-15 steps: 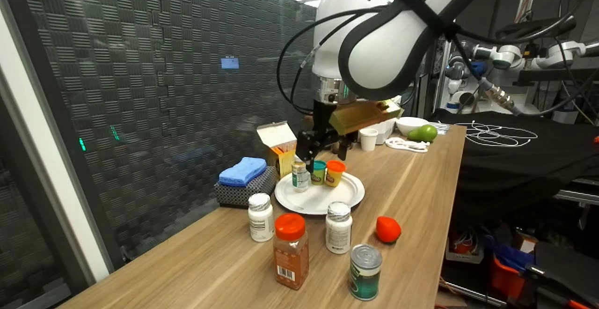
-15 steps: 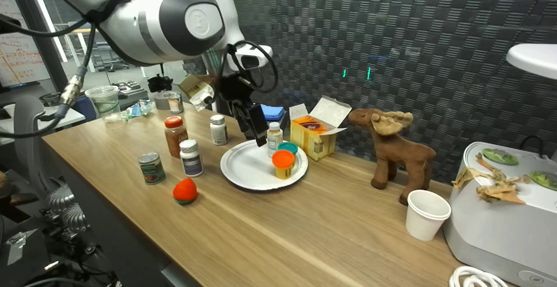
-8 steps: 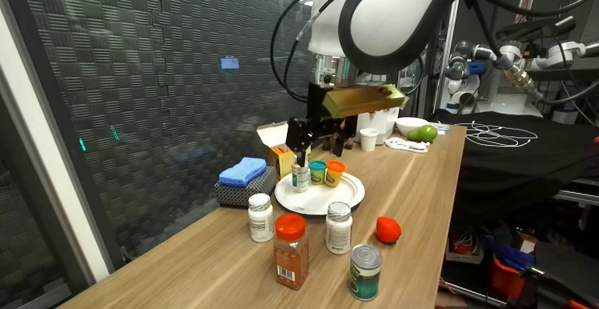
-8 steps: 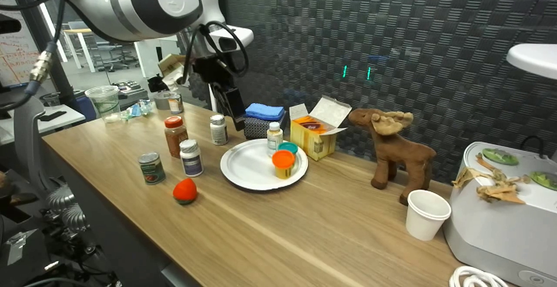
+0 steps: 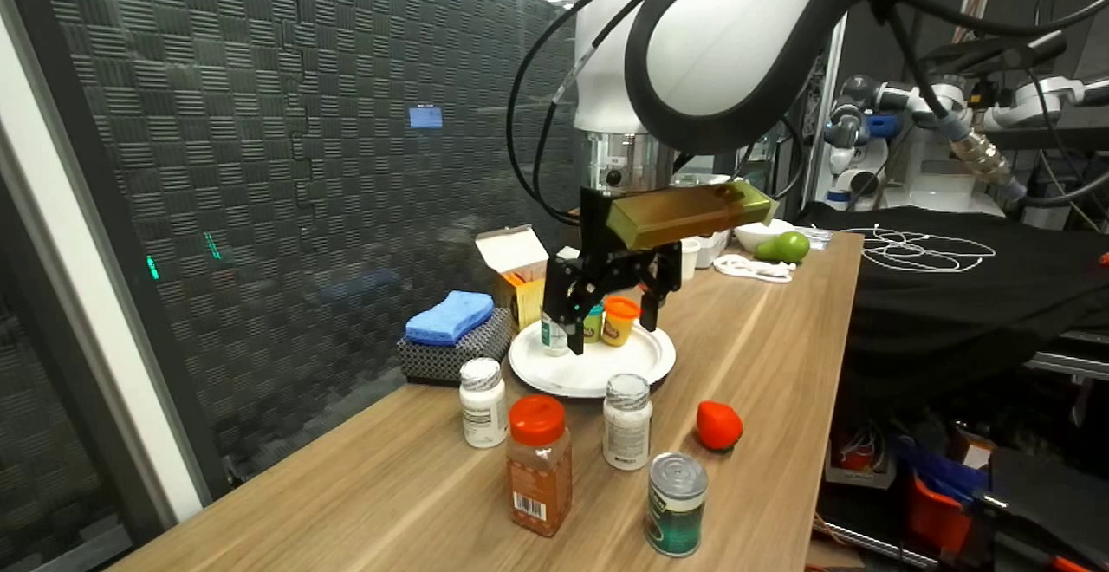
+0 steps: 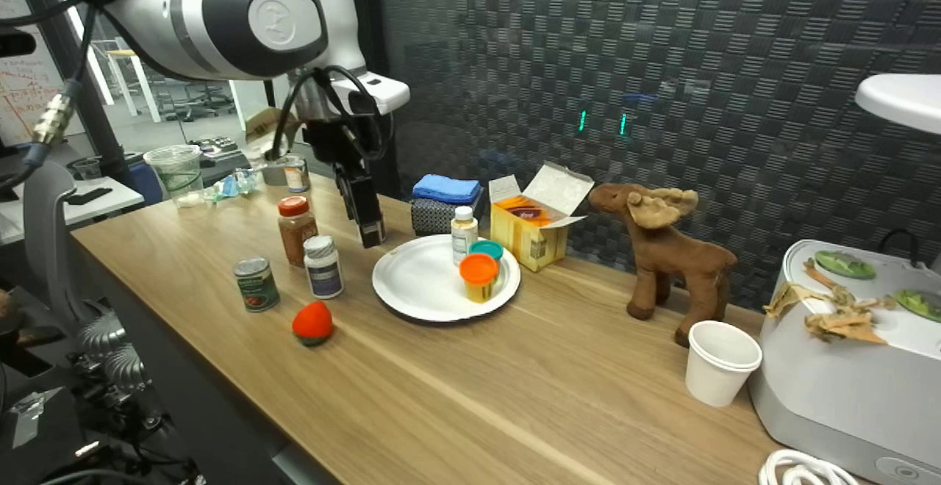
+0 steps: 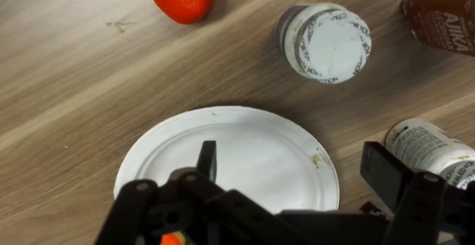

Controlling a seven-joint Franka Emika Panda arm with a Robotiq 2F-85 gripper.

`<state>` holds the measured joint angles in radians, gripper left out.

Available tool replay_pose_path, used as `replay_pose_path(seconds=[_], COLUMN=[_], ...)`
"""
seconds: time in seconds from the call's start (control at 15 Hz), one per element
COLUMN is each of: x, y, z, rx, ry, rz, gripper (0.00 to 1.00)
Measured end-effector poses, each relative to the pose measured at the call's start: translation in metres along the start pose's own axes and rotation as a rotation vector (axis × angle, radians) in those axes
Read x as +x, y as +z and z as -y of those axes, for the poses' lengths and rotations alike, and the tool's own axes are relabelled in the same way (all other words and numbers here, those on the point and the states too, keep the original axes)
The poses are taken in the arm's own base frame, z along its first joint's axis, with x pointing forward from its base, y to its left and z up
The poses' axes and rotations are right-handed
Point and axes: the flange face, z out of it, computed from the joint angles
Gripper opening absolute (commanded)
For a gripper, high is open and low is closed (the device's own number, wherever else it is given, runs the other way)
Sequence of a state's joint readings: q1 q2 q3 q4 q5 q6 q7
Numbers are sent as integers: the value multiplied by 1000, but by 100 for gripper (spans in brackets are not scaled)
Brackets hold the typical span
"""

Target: Pick up all the objects surrounding the white plate and arrange them on the plate

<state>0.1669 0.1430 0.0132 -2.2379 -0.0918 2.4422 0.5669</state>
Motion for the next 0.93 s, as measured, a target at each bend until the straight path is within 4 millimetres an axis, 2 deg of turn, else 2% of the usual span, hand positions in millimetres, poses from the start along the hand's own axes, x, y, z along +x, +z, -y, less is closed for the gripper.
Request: replay_pose_path(seconds=[0.67, 0.73, 0.8, 0.93], x=[-26, -26, -27, -28], y=[15, 16, 17, 20], z=[16, 16, 16, 16], rx=[33, 33, 32, 28], ry=[42, 43, 44, 45], rz=[112, 117, 122, 130], gripper=[100, 84, 72, 58])
